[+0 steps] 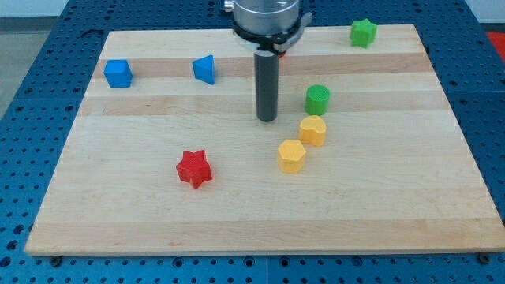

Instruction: Move the green circle diagonally bottom right to the green star

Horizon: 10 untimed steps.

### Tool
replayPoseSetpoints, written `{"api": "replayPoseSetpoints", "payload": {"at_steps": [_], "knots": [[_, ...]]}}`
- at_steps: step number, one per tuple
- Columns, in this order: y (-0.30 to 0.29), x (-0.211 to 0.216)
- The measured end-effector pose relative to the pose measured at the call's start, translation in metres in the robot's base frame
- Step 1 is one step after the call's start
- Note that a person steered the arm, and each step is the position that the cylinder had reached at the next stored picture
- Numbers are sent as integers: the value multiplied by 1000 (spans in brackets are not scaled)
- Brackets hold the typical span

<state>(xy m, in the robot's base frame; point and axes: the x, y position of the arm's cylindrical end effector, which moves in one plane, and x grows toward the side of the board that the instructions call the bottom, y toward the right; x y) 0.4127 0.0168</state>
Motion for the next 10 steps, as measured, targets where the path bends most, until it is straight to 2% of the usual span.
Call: {"api": "replayPoseSetpoints", "payload": {"at_steps": [2, 4, 7, 8, 9, 10], "knots": [[78, -65], [66, -36], [119, -30], [144, -32], [174, -57], [177, -53]]}}
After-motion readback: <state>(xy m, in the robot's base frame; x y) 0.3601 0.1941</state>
